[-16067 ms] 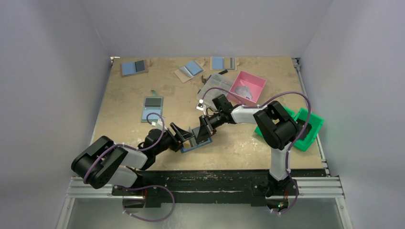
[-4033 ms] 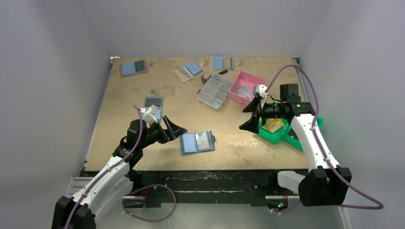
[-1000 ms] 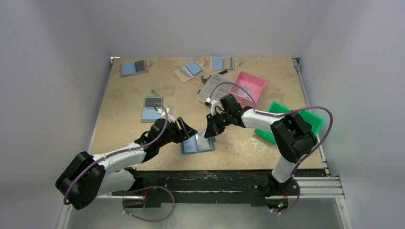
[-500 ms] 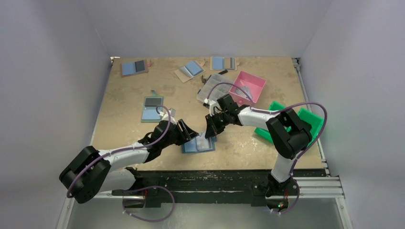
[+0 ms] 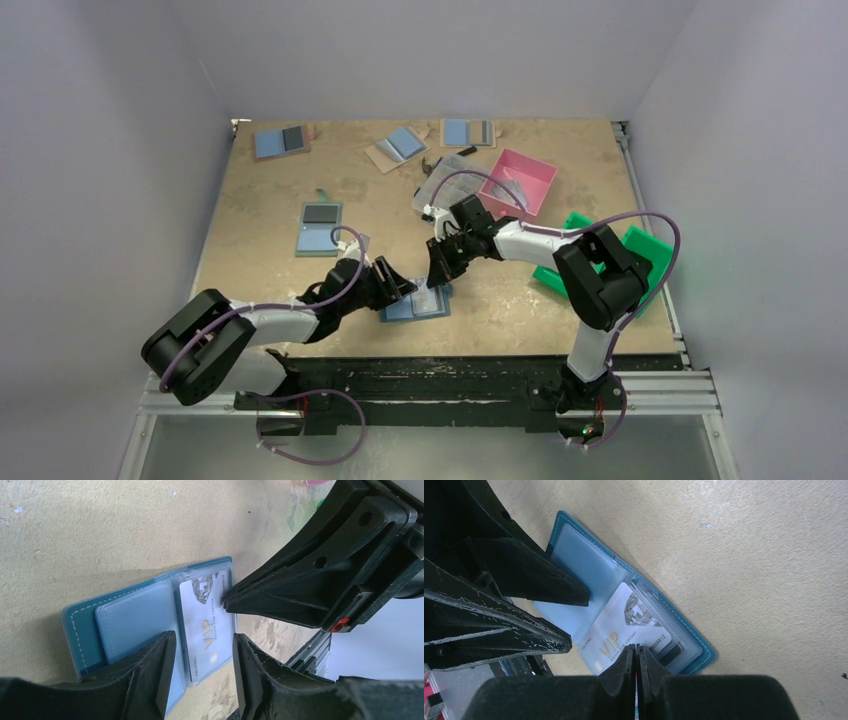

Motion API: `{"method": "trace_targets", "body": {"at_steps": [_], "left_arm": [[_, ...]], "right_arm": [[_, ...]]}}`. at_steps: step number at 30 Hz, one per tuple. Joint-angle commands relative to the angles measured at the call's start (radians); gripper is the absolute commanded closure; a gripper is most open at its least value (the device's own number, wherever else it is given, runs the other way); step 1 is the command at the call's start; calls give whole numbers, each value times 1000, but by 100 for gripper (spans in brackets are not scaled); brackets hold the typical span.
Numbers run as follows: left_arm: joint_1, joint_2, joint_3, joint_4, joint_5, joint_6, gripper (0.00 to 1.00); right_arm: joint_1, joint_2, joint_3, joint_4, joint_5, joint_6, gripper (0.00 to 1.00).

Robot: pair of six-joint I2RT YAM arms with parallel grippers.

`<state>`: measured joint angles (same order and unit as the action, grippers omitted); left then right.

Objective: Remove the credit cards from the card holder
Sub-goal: Remove the credit card from the card holder.

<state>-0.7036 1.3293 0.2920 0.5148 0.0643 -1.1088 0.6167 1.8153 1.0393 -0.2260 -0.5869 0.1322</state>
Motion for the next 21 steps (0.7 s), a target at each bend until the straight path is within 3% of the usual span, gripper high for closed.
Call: {"method": "trace_targets", "body": {"at_steps": [1,10,21], "left_arm": [[-6,25,-17,135,28,-12,53],[-6,29,-42,204,34,-17,54],[-4,144,-52,220,11,-27,54]], "right_arm": [[4,43,5,-47,111,-24,93],[4,50,10,-54,110,-25,93],[5,54,11,-60,114,-28,93]]}}
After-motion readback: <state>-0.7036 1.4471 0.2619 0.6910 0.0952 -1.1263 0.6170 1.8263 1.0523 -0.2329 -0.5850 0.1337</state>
